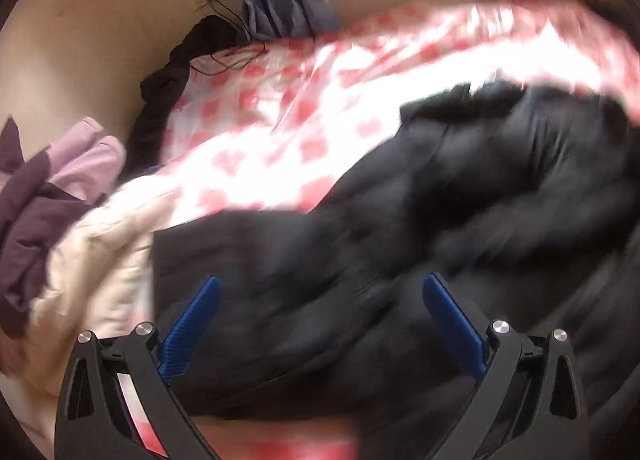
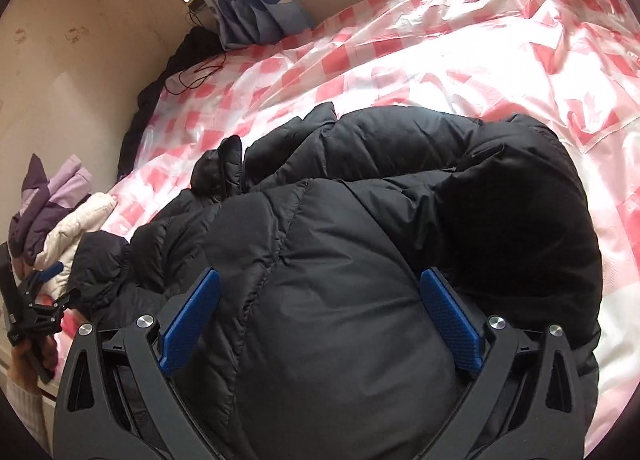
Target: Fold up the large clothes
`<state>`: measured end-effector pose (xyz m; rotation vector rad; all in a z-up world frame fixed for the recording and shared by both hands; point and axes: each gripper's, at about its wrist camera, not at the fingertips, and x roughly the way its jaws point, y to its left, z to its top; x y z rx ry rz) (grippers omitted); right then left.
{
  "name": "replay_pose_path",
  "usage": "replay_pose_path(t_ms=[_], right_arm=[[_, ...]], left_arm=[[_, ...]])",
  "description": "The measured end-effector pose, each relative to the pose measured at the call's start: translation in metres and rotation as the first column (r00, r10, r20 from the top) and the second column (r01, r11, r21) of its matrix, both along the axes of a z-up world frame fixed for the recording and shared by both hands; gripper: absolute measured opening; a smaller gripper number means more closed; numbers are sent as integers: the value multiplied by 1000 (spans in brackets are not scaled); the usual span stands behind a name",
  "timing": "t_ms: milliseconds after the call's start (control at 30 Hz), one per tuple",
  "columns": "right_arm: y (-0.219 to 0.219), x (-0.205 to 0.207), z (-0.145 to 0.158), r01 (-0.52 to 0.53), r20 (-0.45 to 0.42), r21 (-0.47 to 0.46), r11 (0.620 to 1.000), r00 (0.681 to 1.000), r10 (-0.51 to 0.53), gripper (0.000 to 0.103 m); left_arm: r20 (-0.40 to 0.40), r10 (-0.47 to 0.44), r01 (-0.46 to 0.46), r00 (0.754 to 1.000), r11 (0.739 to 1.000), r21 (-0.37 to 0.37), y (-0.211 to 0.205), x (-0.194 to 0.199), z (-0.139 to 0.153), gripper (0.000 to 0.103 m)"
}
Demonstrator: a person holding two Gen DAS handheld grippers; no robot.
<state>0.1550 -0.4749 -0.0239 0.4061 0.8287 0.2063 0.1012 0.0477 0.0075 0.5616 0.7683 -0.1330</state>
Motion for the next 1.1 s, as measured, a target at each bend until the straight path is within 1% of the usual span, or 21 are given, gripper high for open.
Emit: replay_pose_path(t_ms=[100,167,300,400,433,467,500,567,633,700,733,767,800,867,900,933,967,1000,1033,1067,1100], right_arm=[[6,0,-6,-6,-2,-21,1000,1000,6,97],[9,0,-11,-11,-8,-36,999,1000,11,97],[12,0,-17,-18,-12,-59,998,1000,17,97],[13,-1,-19,-19,-14,-65,998,1000,18,97],[13,-1,-19,-19,-15,-68,997,1000,18,97],[14,-1,-19,-20,-16,-72,997,1000,19,97],[15,-1,-20,-21,-17,-75,997,1000,20,97],[16,-1,-20,-22,-18,-79,997,1000,20,97],[16,-1,-21,-22,-19,-80,997,1000,20,97],[17,0,-21,-21,-20,-80,997,1000,20,97],[17,-1,-21,-21,-20,-81,997,1000,19,97],[17,-1,-21,-21,-20,-80,997,1000,19,97],[17,-1,-21,-20,-20,-82,996,1000,18,97],[19,-2,-18,-11,-19,-110,994,1000,9,97],[24,-6,-13,2,3,-147,989,1000,-1,97],[29,-9,-7,5,34,-178,984,999,1,97],[39,-14,0,-4,81,-223,975,996,23,96],[49,-17,6,-24,111,-262,965,992,55,96],[57,-18,7,-44,120,-294,955,989,83,96],[70,-15,3,-80,81,-350,933,990,115,96],[79,-9,-6,-123,19,-376,918,990,140,97]], left_arm=[[-34,3,-3,999,1000,-15,34,1,-10,97],[-54,9,-9,998,1000,4,47,5,-24,97],[-17,-21,22,1000,996,89,38,6,-41,97],[-53,-15,22,998,991,132,26,19,-51,96],[-74,-6,16,997,990,140,25,25,-56,90],[-92,9,4,996,990,139,24,29,-58,72],[-126,31,-16,992,993,115,27,36,-58,62],[-157,63,-59,986,998,29,37,44,-47,25],[-164,82,-90,983,995,-42,45,46,-35,13],[-174,98,-115,980,989,-89,53,47,-28,9],[-183,102,-130,978,980,-150,59,47,-21,8],[-189,102,-141,977,968,-209,63,46,-16,7],[-190,103,-158,976,940,-302,71,44,-6,7],[-193,82,-166,978,869,-467,84,40,8,7],[-185,54,-148,981,825,-545,88,36,17,7],[-178,35,-135,983,797,-589,88,32,22,7],[-169,11,-119,986,757,-643,88,28,30,7],[-154,-15,-95,988,728,-679,85,25,37,7],[-143,-38,-75,989,703,-707,81,21,42,7],[-134,-60,-58,989,678,-733,75,18,48,7],[-129,-82,-42,988,664,-746,68,17,52,7]])
